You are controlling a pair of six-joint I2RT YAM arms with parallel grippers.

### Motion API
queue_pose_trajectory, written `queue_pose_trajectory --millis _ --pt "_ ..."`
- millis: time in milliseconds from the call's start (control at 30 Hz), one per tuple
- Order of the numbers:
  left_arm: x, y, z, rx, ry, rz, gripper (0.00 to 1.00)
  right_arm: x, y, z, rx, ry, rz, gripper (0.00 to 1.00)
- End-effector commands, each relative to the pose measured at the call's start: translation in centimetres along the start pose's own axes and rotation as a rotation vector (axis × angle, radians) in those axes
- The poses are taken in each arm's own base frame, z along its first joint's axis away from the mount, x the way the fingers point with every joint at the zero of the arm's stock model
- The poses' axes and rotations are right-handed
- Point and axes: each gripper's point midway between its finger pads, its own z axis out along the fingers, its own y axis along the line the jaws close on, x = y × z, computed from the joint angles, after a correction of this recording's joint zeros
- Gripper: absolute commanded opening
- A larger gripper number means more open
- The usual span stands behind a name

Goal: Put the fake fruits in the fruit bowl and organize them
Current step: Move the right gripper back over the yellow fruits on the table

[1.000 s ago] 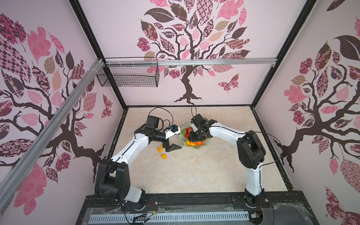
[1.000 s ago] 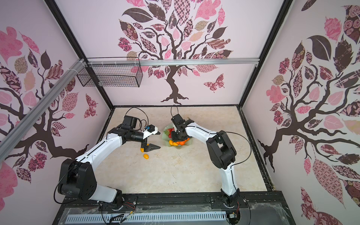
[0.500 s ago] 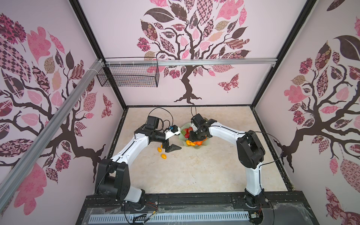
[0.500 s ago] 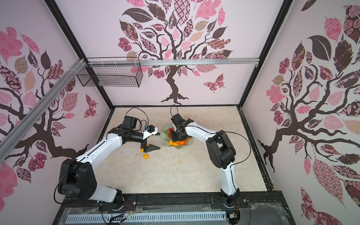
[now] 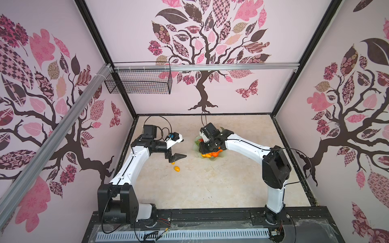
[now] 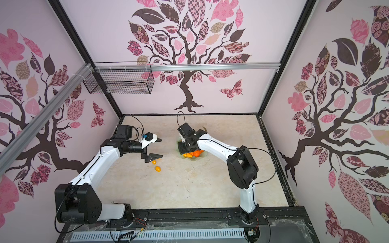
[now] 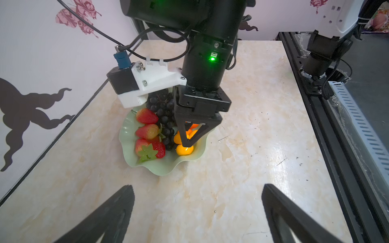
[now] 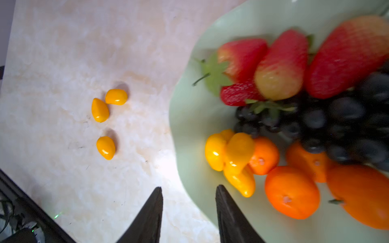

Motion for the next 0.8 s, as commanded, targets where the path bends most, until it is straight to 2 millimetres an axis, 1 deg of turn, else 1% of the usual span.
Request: queue_pose_trajectory --millis 0,100,167,267,333,433,533,767 --pt "-0.5 -0.4 -2.0 -0.015 0.007 0.034 0.99 0.4 3.6 -0.1 -0.039 0.013 -0.054 0.45" --pt "0.3 0.7 -3.6 -0.075 0.013 0.005 0.99 1.4 6.2 1.2 -0.066 0.044 -0.089 0.45" --pt "1.0 1.1 -4.4 -0.098 0.030 -0.013 0.99 1.9 7.8 2.2 -0.081 0.067 -0.111 0.46" --pt "2.1 1.0 -5.1 -0.112 0.069 -0.032 0.99 2.5 9.7 3.4 -0.093 0.096 -0.137 0.45" --pt "2.8 1.1 -5.5 -0.133 0.103 -0.037 0.99 2.9 10.6 4.3 -0.103 0.118 -0.145 0.45" --pt "3.1 1.3 -6.0 -0.159 0.119 -0.037 0.99 3.7 11.7 5.9 -0.125 0.156 -0.150 0.45" --pt "3.0 0.9 -6.1 -0.148 0.118 -0.043 0.99 4.3 12.4 7.1 -0.138 0.184 -0.156 0.45" --pt "2.6 1.1 -6.4 -0.148 0.095 -0.046 0.99 5.2 13.1 9.3 -0.155 0.227 -0.153 0.45"
